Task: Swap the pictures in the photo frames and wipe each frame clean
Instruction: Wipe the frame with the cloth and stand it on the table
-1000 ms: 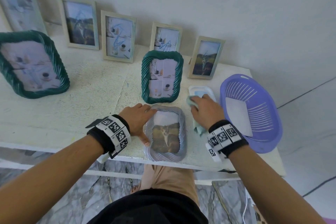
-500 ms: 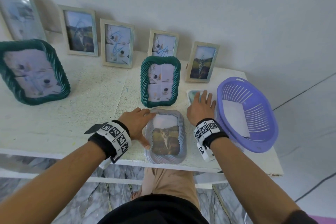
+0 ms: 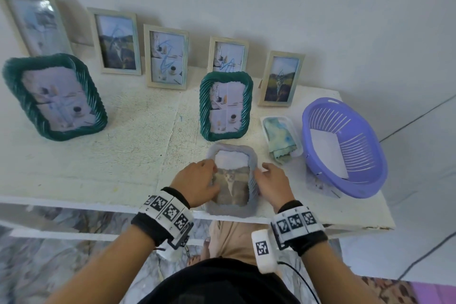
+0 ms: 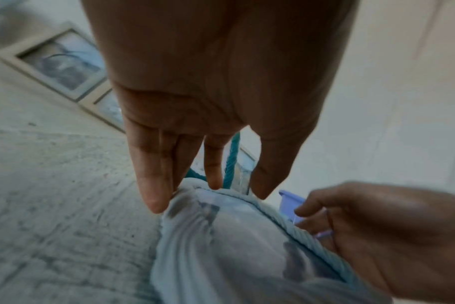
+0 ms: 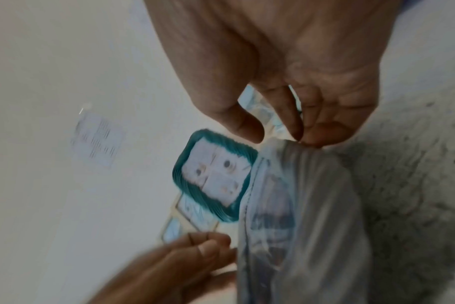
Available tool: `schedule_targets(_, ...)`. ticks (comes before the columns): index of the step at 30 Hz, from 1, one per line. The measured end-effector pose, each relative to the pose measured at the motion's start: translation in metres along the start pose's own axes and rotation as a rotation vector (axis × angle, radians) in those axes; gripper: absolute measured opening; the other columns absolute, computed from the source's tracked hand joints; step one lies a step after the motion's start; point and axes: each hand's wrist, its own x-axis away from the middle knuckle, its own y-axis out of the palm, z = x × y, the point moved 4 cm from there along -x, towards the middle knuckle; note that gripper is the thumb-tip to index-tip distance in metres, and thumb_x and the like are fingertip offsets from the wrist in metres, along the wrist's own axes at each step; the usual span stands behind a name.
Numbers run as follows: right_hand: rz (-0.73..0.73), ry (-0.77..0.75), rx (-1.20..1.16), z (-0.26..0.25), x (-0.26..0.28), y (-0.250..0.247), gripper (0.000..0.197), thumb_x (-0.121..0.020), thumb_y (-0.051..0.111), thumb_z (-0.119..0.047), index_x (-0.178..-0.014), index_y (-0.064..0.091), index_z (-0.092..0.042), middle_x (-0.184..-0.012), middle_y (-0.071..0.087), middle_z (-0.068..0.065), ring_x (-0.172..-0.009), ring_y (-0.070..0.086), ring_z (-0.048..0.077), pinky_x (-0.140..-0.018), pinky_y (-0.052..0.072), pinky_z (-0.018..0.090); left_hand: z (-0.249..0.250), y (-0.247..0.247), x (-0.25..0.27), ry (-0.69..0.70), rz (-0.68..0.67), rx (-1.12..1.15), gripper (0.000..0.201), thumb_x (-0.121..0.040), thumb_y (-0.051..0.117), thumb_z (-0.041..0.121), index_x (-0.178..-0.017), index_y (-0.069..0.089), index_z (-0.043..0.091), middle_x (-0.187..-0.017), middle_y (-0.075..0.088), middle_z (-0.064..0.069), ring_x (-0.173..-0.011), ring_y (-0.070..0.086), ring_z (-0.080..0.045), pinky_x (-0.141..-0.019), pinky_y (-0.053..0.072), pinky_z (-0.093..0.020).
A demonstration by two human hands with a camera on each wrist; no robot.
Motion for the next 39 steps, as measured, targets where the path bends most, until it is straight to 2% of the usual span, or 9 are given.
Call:
schedule_targets(3, -0.025, 0.13, -0.399, 0.007, 0.005, -0.006, 0.018, -0.088, 0.056, -0.021, -0.082, 0.063, -0.005, -0.074, 0.061, 0.013, -0.073, 0.056, 0.025, -0.067, 0.045, 0.035, 0.0, -0.003, 0.005, -0.057, 0.025, 0.224, 0.045, -0.094, 0.053, 0.048, -0.124, 0.047, 0.015, -0.12, 0.062, -0.007, -0.107, 0.059, -0.024, -0.081, 0.043, -0.031)
schedule_targets(9, -0.218, 0.005, -0.692, -0.022, 0.035, 0.004, 0.018, -0.098, 0.05, -0.016, -0.08, 0.049, -0.016, -0.074, 0.06, 0.004, -0.067, 0.059, 0.017, -0.056, 0.047, 0.029, -0.002, 0.001, 0.007, -0.156, -0.074, 0.685, 0.092, -0.063, 0.055, 0.088, -0.132, 0.038, 0.029, -0.14, 0.05, -0.003, -0.123, 0.051, -0.018, -0.101, 0.042, -0.035)
schedule_targets(14, -0.245, -0.247, -0.7, -0.052, 0.051, 0.006, 0.018, -0.088, 0.063, -0.025, -0.095, 0.054, -0.011, -0.101, 0.066, 0.022, -0.098, 0.065, 0.035, -0.081, 0.055, 0.048, 0.011, -0.007, 0.008, -0.114, 0.017, 1.096, 0.123, -0.041, 0.067, 0.089, -0.144, 0.023, 0.038, -0.146, 0.037, 0.006, -0.133, 0.042, -0.014, -0.111, 0.038, -0.043)
schedule_targets(18, -0.275, -0.363, -0.74, -0.064, 0.058, 0.006, 0.023, -0.087, 0.063, -0.017, -0.105, 0.055, -0.006, -0.112, 0.065, 0.014, -0.107, 0.064, 0.033, -0.084, 0.055, 0.052, 0.021, -0.014, 0.009, -0.118, 0.103, 1.315, 0.123, -0.043, 0.07, 0.087, -0.146, 0.022, 0.041, -0.143, 0.045, 0.0, -0.127, 0.051, -0.019, -0.103, 0.045, -0.051)
schedule_targets(25, -0.163, -0.495, -0.323, -0.064, 0.052, -0.006, 0.027, -0.085, 0.072, -0.027, -0.108, 0.057, -0.026, -0.092, 0.064, -0.006, -0.08, 0.064, 0.016, -0.068, 0.057, 0.035, 0.033, -0.022, 0.009, -0.109, 0.129, 1.404, 0.099, -0.056, 0.067, 0.079, -0.141, 0.035, 0.038, -0.118, 0.063, 0.005, -0.108, 0.064, -0.011, -0.091, 0.052, -0.039)
schedule_targets(30, 0.171, -0.747, 0.233, -0.068, 0.047, -0.035, 0.021, -0.081, 0.058, -0.031, -0.101, 0.062, -0.025, -0.071, 0.054, -0.011, -0.06, 0.051, 0.01, -0.053, 0.046, 0.029, 0.04, -0.031, 0.003, -0.175, 0.155, 1.299, 0.102, -0.053, 0.064, 0.07, -0.144, 0.026, 0.042, -0.131, 0.053, 0.001, -0.114, 0.058, -0.012, -0.079, 0.051, -0.029)
schedule_targets(34, 0.359, -0.684, 0.522, -0.067, 0.04, -0.047, 0.013, -0.088, 0.059, -0.025, -0.097, 0.068, -0.023, -0.055, 0.06, -0.004, -0.048, 0.055, 0.019, -0.043, 0.044, 0.033, 0.043, -0.032, 0.001, -0.193, 0.191, 1.271, 0.105, -0.052, 0.065, 0.07, -0.144, 0.025, 0.042, -0.136, 0.047, 0.001, -0.117, 0.057, -0.015, -0.078, 0.049, -0.027)
schedule_targets(36, 0.262, -0.654, 0.331, -0.067, 0.04, -0.046, 0.018, -0.094, 0.053, -0.026, -0.102, 0.069, -0.023, -0.056, 0.063, -0.002, -0.047, 0.059, 0.016, -0.046, 0.047, 0.033, 0.045, -0.03, 0.0, -0.186, 0.233, 1.252, 0.105, -0.052, 0.067, 0.068, -0.145, 0.024, 0.042, -0.139, 0.045, 0.002, -0.117, 0.056, -0.013, -0.086, 0.05, -0.028)
schedule_targets(39, -0.096, -0.375, -0.362, -0.067, 0.037, -0.039, 0.028, -0.102, 0.046, -0.027, -0.1, 0.07, -0.012, -0.076, 0.073, 0.005, -0.066, 0.07, 0.021, -0.058, 0.055, 0.037, 0.045, -0.032, 0.006, -0.128, 0.306, 1.163, 0.102, -0.054, 0.071, 0.066, -0.14, 0.022, 0.047, -0.133, 0.042, 0.02, -0.119, 0.052, -0.005, -0.093, 0.049, -0.023)
